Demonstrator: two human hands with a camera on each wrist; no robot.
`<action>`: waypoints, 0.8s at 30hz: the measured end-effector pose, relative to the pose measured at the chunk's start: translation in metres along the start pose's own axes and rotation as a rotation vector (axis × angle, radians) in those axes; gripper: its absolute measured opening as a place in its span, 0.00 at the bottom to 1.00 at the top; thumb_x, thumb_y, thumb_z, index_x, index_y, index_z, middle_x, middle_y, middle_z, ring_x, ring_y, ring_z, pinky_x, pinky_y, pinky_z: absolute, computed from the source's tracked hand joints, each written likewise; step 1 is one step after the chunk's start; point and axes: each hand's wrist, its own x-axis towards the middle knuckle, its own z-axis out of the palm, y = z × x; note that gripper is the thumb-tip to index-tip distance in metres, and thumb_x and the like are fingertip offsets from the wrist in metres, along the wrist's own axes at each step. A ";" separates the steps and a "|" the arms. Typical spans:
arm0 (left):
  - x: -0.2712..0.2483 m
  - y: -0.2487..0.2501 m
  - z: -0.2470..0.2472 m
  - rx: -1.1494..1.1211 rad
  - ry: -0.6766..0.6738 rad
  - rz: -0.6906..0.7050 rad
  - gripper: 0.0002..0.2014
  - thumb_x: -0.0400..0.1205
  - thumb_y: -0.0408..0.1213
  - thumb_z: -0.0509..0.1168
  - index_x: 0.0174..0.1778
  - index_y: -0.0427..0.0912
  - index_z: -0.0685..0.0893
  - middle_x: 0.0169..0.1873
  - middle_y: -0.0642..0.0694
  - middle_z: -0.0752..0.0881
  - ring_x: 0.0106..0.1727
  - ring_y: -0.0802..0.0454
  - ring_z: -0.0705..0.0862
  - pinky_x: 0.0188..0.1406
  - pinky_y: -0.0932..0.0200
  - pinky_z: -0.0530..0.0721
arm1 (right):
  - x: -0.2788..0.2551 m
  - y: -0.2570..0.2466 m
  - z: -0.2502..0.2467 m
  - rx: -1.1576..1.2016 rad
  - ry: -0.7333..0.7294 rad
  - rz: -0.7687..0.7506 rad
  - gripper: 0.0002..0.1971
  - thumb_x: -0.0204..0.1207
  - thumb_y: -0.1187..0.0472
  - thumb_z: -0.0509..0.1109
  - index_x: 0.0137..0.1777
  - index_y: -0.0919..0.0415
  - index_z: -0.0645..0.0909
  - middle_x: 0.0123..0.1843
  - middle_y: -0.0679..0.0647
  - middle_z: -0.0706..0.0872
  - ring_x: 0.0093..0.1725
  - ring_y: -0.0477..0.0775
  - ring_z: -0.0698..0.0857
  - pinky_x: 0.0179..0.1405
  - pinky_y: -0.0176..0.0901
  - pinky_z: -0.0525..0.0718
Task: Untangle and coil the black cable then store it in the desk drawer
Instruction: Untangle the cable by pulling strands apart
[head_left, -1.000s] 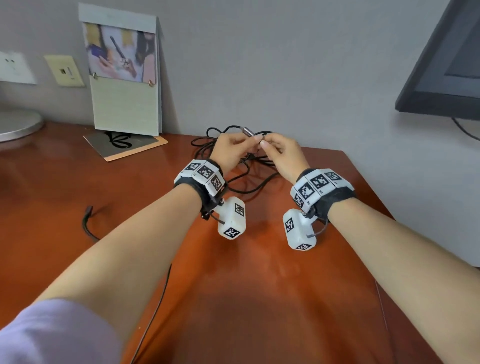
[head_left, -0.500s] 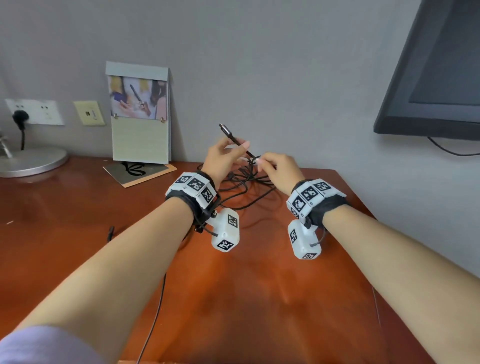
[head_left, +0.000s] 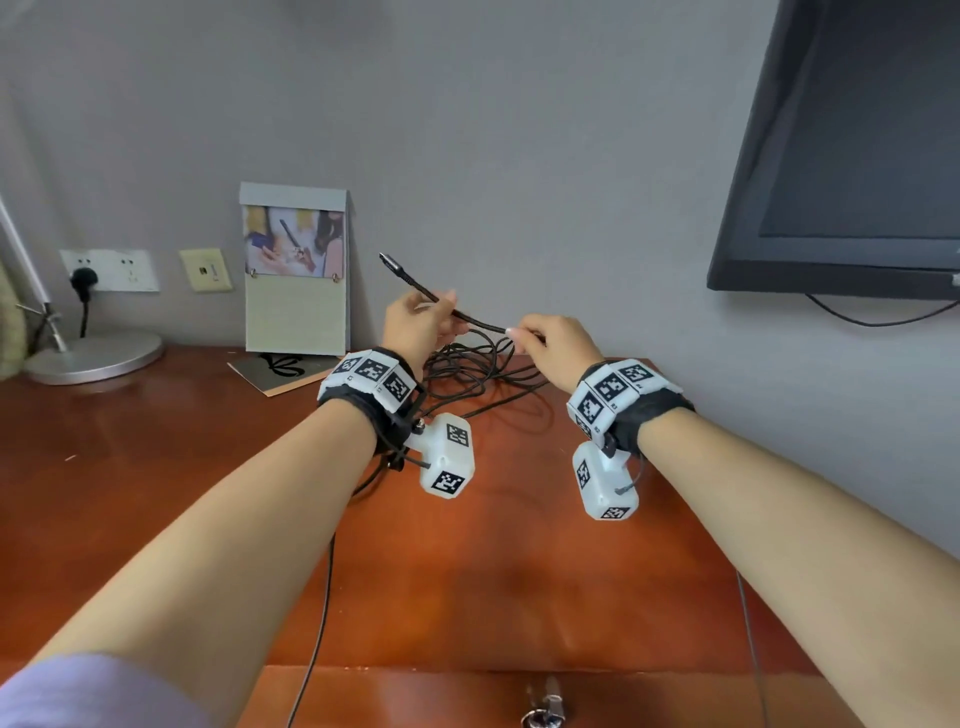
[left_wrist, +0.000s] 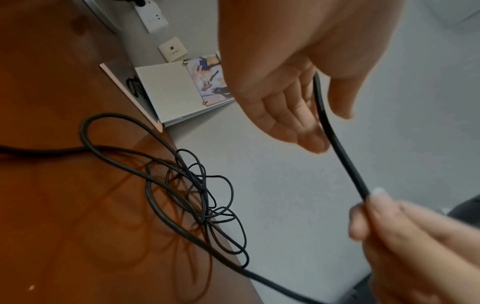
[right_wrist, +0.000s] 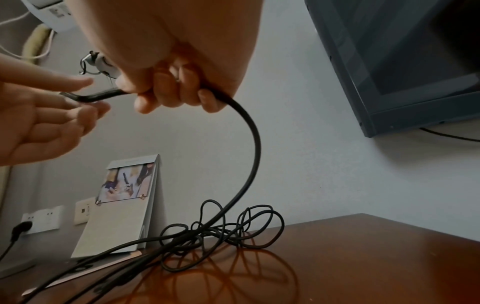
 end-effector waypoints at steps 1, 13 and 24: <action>-0.004 0.002 0.002 0.003 -0.035 -0.012 0.06 0.82 0.35 0.66 0.48 0.40 0.75 0.35 0.46 0.84 0.25 0.62 0.86 0.30 0.68 0.84 | -0.001 -0.003 -0.002 0.009 0.002 -0.012 0.17 0.82 0.53 0.61 0.38 0.62 0.82 0.34 0.60 0.86 0.36 0.60 0.83 0.43 0.51 0.81; -0.014 0.016 -0.011 -0.049 0.088 0.047 0.11 0.82 0.29 0.65 0.37 0.44 0.72 0.33 0.42 0.84 0.21 0.62 0.84 0.29 0.69 0.84 | -0.016 -0.010 -0.020 -0.007 -0.067 -0.001 0.18 0.82 0.52 0.61 0.33 0.60 0.80 0.31 0.56 0.83 0.31 0.54 0.78 0.41 0.47 0.78; -0.024 0.021 -0.002 0.040 -0.045 0.029 0.09 0.81 0.31 0.66 0.39 0.40 0.73 0.23 0.46 0.87 0.22 0.58 0.86 0.29 0.66 0.83 | -0.012 -0.026 -0.014 0.012 -0.055 -0.031 0.18 0.82 0.52 0.62 0.37 0.63 0.84 0.30 0.57 0.82 0.30 0.55 0.77 0.38 0.47 0.77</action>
